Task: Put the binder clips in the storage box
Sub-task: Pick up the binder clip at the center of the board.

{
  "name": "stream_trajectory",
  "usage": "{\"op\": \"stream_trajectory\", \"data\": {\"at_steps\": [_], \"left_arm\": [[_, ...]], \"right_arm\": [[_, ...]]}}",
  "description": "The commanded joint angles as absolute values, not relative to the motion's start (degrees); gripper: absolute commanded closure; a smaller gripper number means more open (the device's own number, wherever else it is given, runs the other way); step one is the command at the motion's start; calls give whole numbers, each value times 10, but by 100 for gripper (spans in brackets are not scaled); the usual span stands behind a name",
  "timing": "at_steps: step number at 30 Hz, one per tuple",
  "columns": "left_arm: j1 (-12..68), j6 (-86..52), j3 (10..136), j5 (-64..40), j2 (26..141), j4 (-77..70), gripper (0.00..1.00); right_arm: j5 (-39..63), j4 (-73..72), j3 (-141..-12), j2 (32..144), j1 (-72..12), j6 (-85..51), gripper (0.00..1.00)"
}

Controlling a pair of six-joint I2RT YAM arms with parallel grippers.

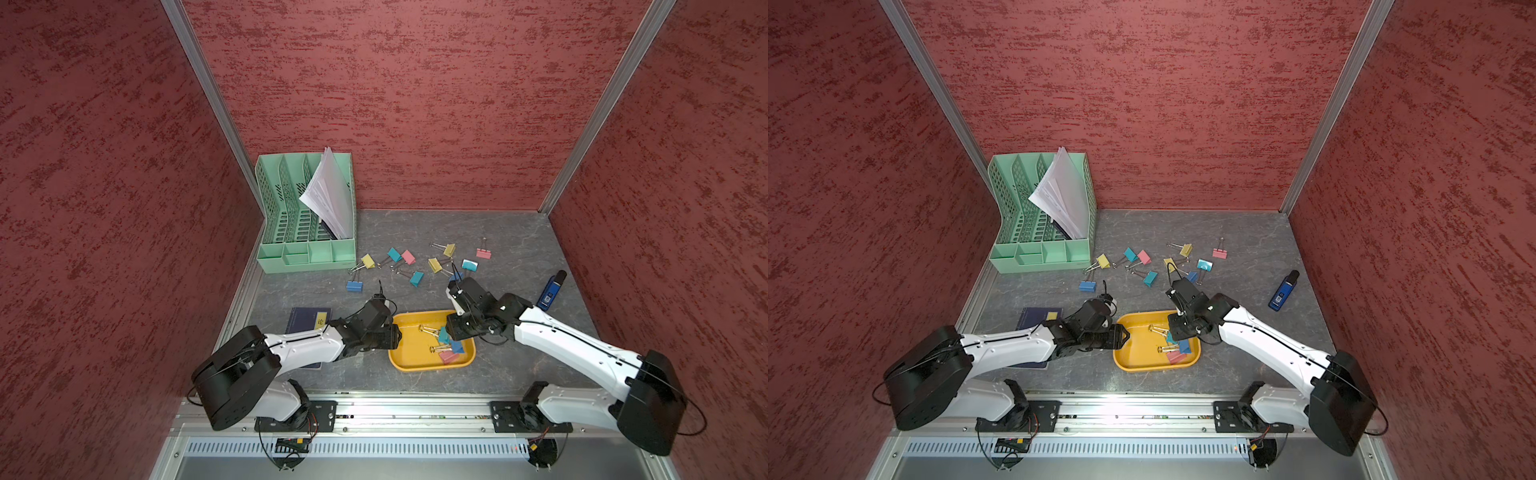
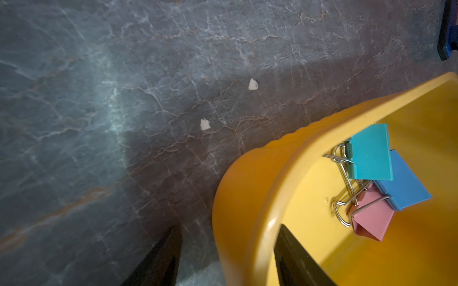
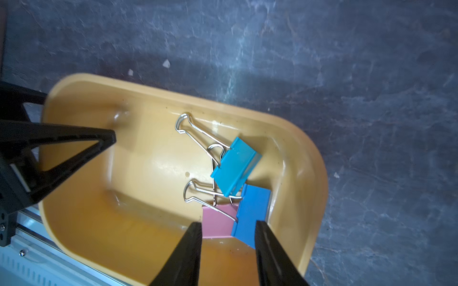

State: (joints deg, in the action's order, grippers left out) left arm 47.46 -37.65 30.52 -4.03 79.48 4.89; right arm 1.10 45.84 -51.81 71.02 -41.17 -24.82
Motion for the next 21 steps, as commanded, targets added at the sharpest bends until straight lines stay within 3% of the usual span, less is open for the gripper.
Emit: {"op": "stream_trajectory", "data": {"at_steps": [1,11,15,21], "left_arm": [[469,-370,293,-32,805,80,37],[468,-367,293,-32,803,77,36],[467,-366,294,-33,805,77,35],[463,-363,295,-34,808,77,35]], "right_arm": [[10,438,-547,711,-361,-224,58],[-3,351,-597,829,-147,-226,26],[-4,295,-631,907,-92,-250,22],[-37,295,-756,1030,-81,-222,14]]}}
